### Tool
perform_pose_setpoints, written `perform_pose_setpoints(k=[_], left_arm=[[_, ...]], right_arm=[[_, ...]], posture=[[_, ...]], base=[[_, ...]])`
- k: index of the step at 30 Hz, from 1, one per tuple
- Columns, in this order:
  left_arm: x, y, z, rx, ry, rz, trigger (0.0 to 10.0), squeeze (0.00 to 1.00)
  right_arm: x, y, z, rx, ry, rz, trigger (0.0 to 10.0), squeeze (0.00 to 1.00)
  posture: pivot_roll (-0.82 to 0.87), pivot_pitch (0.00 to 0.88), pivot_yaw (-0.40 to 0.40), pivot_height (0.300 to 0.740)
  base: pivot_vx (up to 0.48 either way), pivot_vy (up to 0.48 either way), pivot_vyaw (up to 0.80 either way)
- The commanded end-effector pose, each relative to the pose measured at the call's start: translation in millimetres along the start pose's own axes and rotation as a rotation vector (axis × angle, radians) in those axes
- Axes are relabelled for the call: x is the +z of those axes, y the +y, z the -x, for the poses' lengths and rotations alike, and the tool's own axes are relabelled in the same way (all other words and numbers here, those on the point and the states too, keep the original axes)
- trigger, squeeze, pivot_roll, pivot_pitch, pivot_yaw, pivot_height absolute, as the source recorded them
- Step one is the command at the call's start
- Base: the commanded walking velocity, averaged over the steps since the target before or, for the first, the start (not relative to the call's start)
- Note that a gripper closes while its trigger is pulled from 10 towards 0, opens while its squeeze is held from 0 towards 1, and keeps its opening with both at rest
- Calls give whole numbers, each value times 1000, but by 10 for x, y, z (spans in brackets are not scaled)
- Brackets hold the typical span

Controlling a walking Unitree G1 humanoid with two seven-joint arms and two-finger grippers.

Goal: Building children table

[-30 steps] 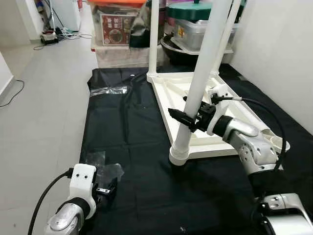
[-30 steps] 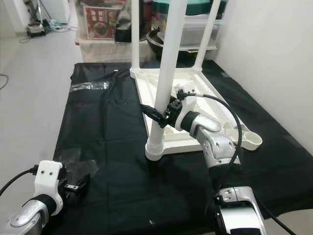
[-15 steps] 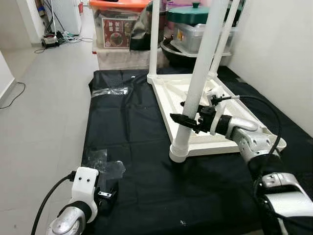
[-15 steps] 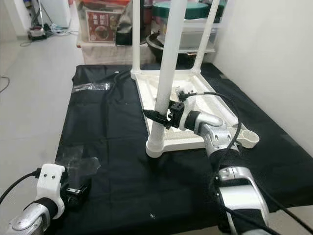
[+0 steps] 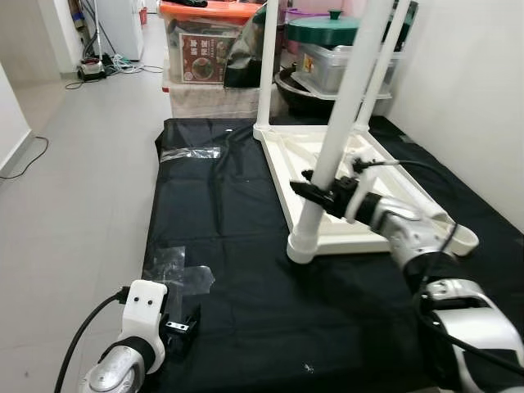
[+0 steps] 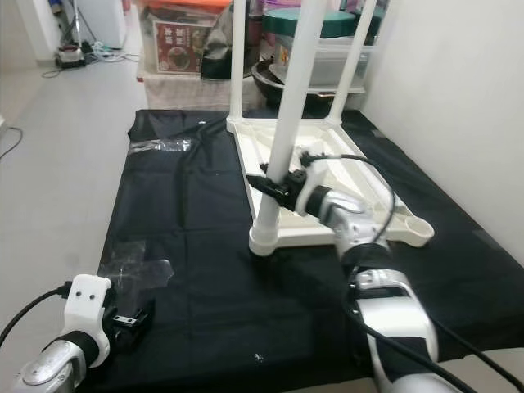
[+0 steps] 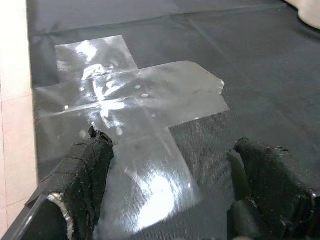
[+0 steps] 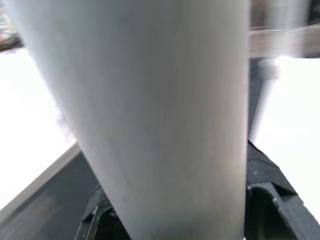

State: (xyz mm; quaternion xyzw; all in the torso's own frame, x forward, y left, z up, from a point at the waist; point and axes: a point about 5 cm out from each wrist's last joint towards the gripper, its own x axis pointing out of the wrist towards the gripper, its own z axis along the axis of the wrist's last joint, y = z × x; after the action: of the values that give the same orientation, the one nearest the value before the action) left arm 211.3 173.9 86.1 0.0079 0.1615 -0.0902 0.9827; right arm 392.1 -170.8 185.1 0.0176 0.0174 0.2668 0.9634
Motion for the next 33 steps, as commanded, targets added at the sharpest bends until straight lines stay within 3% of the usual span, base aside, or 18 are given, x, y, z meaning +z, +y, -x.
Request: perform_pose_setpoints(k=[1, 3, 4, 5, 8, 9, 10, 14, 15, 18, 19, 21, 22, 25, 26, 27, 31, 33], left_arm=[[-42, 28, 11, 4, 18, -3, 10000, 0], [-42, 28, 11, 4, 18, -3, 10000, 0], [-54, 37, 20, 11, 24, 0, 10000, 0], [-54, 37, 20, 11, 24, 0, 10000, 0], [-59, -5, -1, 9, 32, 12, 10000, 0], [-59, -5, -1, 9, 32, 12, 10000, 0], [-49, -18, -11, 3, 32, 13, 10000, 0], [-33, -7, -12, 2, 29, 11, 10000, 0], [-36, 25, -6, 11, 30, 9, 10000, 0], [-38, 46, -3, 17, 30, 8, 10000, 0], [-39, 52, -4, 21, 29, 8, 10000, 0], [-39, 52, -4, 21, 29, 8, 10000, 0], [-38, 39, -14, 21, 27, 10, 10000, 0], [-38, 39, -14, 21, 27, 10, 10000, 0], [-30, 19, -31, 15, 24, 10, 10000, 0], [-23, 9, -46, 9, 21, 8, 10000, 0], [-17, 4, -55, 6, 20, 7, 10000, 0], [-10, 11, -71, -3, 19, -4, 10000, 0]], right_arm=[[-257, -225, 161, -409, 107, -92, 0, 0], [-257, -225, 161, -409, 107, -92, 0, 0], [-376, -97, 197, -531, 133, -126, 0, 0], [-376, -97, 197, -531, 133, -126, 0, 0], [-621, 688, 134, -565, 155, -228, 0, 0], [-621, 688, 134, -565, 155, -228, 0, 0], [-603, 815, 44, -530, 148, -246, 0, 0], [-521, 884, -86, -471, 148, -261, 0, 0], [-442, 846, -135, -454, 159, -244, 10000, 0], [-333, 790, -150, -448, 138, -237, 10000, 0], [-232, 737, -155, -440, 107, -238, 10000, 408], [-232, 737, -155, -440, 107, -238, 10000, 408], [-82, 682, -123, -428, 50, -246, 10000, 1000], [-82, 682, -123, -428, 50, -246, 10000, 1000], [83, 595, -106, -361, -14, -213, 10000, 192], [231, 515, -87, -248, -74, -191, 10000, 0], [325, 467, -69, -170, -110, -173, 10000, 0], [306, 372, 13, 128, -99, -44, 10000, 0]], posture=[[126, 0, -96, 740], [126, 0, -96, 740], [123, 0, -96, 740], [123, 0, -96, 740], [137, 0, -81, 740], [137, 0, -81, 740], [144, 0, -85, 740], [147, 0, -91, 740], [140, 0, -95, 740], [136, 0, -97, 740], [135, 0, -97, 740], [135, 0, -97, 740], [134, 0, -94, 740], [134, 0, -94, 740], [130, 0, -89, 740], [131, 0, -89, 740], [131, 0, -89, 740], [131, 0, -81, 740]], base=[[0, 0, 0], [0, 0, 0], [0, 0, 0], [0, 0, 0], [0, 0, 0], [0, 0, 0], [0, 0, 0], [0, 0, 0], [0, 0, 0], [0, 0, 0], [0, 0, 0], [0, 0, 0], [0, 0, 0], [0, 0, 0], [0, 0, 0], [0, 0, 0], [0, 0, 0], [0, 0, 0]])
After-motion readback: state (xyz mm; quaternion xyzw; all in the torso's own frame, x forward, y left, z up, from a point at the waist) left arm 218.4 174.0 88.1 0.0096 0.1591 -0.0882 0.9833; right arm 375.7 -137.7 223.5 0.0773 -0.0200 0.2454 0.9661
